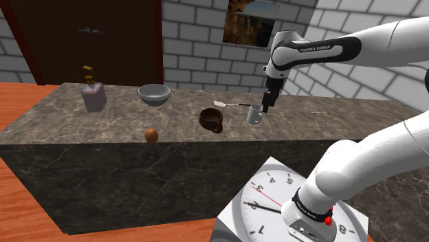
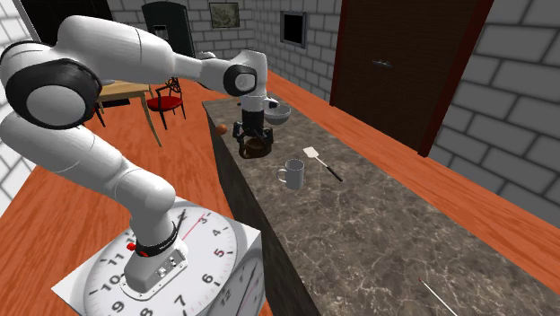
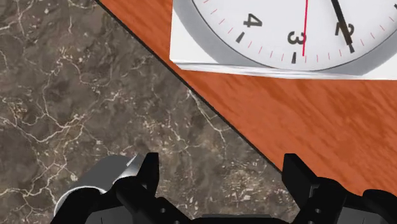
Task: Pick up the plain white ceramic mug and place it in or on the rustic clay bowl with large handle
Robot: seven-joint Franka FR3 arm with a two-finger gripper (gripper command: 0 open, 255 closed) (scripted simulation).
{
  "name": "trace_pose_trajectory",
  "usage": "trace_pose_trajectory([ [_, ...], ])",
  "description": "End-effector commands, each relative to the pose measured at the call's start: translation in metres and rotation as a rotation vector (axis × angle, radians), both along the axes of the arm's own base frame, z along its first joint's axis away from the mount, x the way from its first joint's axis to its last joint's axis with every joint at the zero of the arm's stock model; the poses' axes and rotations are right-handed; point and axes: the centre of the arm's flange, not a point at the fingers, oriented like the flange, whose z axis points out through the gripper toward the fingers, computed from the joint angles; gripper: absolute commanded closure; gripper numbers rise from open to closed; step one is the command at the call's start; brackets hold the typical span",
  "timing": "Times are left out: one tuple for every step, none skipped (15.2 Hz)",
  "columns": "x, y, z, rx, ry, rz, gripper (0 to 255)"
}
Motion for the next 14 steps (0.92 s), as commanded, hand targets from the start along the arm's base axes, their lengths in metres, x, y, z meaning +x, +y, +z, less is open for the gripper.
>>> trace_pose_trajectory([
  [0.012,-0.021,-0.010,0.001,-0.011,0.019,0],
  [0.018,-0.031,-0.015,0.002,-0.015,0.028,0],
  [0.023,-0.041,-0.020,0.003,-0.020,0.037,0],
  [0.029,-0.052,-0.025,0.004,-0.024,0.045,0],
  [0.035,-0.062,-0.030,0.005,-0.029,0.054,0],
  [0.041,-0.072,-0.035,0.006,-0.033,0.063,0],
  [0.047,-0.083,-0.040,0.007,-0.038,0.071,0],
  [0.053,-0.093,-0.045,0.008,-0.042,0.080,0],
  [0.060,-0.103,-0.049,0.009,-0.047,0.089,0],
  [0.066,-0.113,-0.054,0.010,-0.051,0.098,0],
  [0.073,-0.123,-0.059,0.011,-0.055,0.106,0],
  [0.079,-0.133,-0.064,0.012,-0.060,0.115,0],
  [0.086,-0.143,-0.069,0.013,-0.064,0.124,0],
  [0.093,-0.152,-0.074,0.014,-0.069,0.132,0],
])
